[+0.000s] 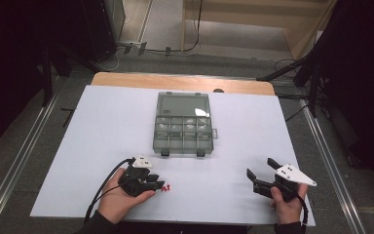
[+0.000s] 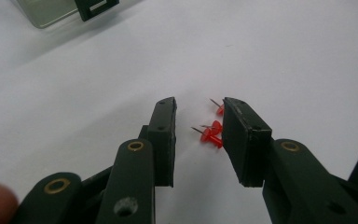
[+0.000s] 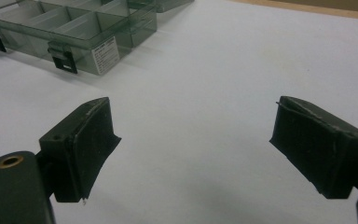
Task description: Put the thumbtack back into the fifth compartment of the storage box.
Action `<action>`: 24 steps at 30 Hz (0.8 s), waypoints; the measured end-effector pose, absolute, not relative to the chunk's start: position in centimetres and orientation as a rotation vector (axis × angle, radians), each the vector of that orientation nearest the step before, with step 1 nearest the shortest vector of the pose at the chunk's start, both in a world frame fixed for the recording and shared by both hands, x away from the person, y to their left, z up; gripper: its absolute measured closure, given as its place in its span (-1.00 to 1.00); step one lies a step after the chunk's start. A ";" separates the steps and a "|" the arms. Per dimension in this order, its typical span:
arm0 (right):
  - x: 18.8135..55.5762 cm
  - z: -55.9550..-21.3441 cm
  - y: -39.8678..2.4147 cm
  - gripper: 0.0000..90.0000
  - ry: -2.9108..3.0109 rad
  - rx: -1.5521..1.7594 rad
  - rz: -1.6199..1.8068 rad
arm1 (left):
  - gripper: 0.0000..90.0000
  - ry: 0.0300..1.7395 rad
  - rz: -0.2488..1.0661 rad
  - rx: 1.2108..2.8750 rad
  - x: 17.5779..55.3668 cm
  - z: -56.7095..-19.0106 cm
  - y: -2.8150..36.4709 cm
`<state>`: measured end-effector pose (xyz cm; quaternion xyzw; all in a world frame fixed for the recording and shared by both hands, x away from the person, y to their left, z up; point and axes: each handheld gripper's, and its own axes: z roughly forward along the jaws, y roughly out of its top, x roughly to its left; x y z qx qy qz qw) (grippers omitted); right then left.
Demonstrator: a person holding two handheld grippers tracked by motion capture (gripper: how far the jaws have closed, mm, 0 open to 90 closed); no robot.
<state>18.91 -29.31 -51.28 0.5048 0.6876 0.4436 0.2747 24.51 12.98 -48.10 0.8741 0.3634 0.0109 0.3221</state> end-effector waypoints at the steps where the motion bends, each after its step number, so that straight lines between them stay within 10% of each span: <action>1: 18.9 -51.3 -29.3 -0.71 1.850 1.353 1.198 | 0.42 0.957 0.032 2.296 24.5 -48.1 13.0; 24: 18.7 -51.2 -29.5 -0.79 1.824 1.335 1.212 | 0.50 0.978 -0.012 2.312 24.3 -48.4 12.4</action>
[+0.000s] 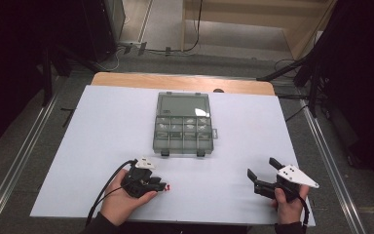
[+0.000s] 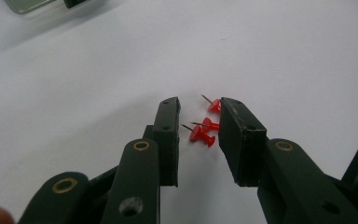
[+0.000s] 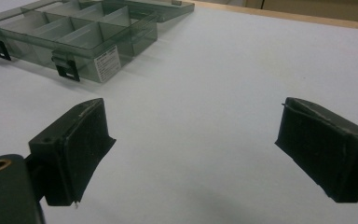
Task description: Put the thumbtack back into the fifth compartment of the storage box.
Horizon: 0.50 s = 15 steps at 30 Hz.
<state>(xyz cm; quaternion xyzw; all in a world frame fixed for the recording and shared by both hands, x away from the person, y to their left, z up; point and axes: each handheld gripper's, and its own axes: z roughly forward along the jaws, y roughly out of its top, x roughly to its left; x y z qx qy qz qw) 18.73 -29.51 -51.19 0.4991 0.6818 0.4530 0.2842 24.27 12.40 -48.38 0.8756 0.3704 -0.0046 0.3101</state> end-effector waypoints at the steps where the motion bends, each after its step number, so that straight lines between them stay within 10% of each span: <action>1: 18.7 -51.2 -29.5 -0.79 1.824 1.338 1.210 | 0.50 0.975 -0.011 2.316 24.2 -48.4 12.4; 15: 18.8 -51.3 -29.4 -0.79 1.834 1.336 1.200 | 0.97 0.995 0.016 2.327 24.5 -48.4 12.8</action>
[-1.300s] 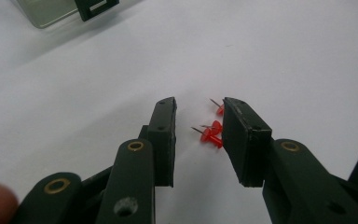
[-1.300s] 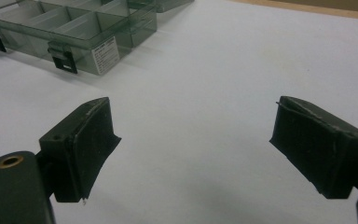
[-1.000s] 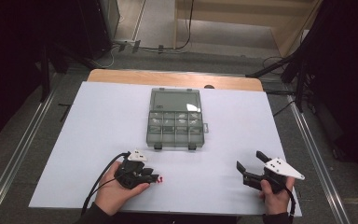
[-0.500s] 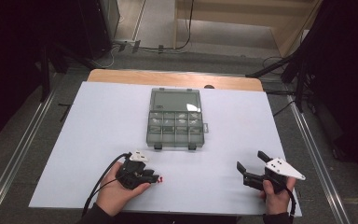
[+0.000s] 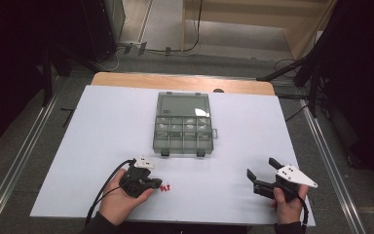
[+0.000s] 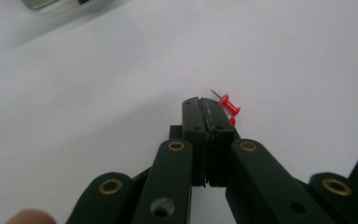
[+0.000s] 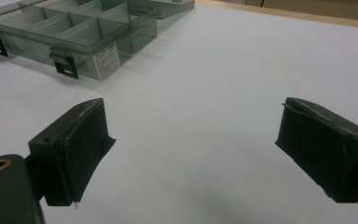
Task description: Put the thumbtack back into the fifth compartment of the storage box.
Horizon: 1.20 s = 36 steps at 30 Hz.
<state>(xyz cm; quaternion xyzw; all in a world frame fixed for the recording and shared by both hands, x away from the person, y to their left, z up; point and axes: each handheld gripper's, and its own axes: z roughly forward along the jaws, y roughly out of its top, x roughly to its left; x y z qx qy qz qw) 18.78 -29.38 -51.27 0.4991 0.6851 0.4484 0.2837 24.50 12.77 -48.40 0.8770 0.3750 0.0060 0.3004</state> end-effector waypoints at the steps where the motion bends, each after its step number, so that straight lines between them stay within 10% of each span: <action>1: 18.8 -51.3 -29.4 -0.79 1.836 1.337 1.201 | 0.97 0.993 0.019 2.329 24.6 -48.5 12.8; 36: 18.9 -51.3 -29.2 -0.79 1.837 1.338 1.191 | 0.74 0.938 0.011 2.346 24.3 -48.7 12.0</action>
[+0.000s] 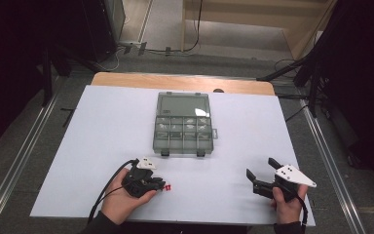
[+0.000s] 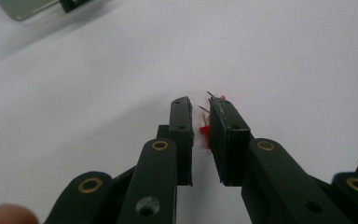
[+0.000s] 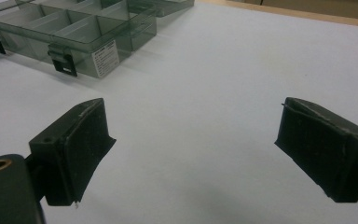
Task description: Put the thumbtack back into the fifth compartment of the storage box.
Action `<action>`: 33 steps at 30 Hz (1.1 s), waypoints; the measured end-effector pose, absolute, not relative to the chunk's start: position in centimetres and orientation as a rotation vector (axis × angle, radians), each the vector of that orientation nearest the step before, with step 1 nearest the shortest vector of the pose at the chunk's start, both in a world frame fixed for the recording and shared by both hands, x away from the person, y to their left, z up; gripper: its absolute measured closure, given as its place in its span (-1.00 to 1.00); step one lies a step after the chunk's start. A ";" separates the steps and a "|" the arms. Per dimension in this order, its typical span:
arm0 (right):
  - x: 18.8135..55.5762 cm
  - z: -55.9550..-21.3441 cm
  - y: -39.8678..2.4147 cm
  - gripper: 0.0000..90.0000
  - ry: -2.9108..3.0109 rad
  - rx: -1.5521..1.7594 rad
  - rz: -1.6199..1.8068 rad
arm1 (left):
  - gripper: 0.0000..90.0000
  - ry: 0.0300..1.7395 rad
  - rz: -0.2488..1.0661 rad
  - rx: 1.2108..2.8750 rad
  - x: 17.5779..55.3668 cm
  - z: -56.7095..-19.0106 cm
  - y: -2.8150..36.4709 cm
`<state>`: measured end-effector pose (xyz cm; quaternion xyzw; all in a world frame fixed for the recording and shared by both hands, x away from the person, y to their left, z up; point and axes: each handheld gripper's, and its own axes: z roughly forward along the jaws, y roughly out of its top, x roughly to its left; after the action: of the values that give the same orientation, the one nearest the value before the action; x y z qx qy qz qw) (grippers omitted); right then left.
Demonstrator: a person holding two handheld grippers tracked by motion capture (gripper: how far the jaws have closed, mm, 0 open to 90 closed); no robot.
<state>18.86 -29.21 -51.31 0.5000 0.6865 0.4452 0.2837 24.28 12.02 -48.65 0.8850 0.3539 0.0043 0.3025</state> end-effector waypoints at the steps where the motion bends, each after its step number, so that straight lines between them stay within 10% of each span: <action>1: 18.9 -51.3 -29.2 -0.79 1.837 1.337 1.192 | 0.74 0.927 -0.001 2.350 24.2 -48.7 12.0; 33: 18.7 -51.1 -29.5 -0.78 1.823 1.335 1.204 | 0.89 0.902 0.075 2.378 24.3 -47.8 11.8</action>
<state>18.69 -29.46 -51.11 0.4997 0.6821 0.4504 0.2866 24.32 11.77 -47.82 0.8933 0.3387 0.0283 0.2940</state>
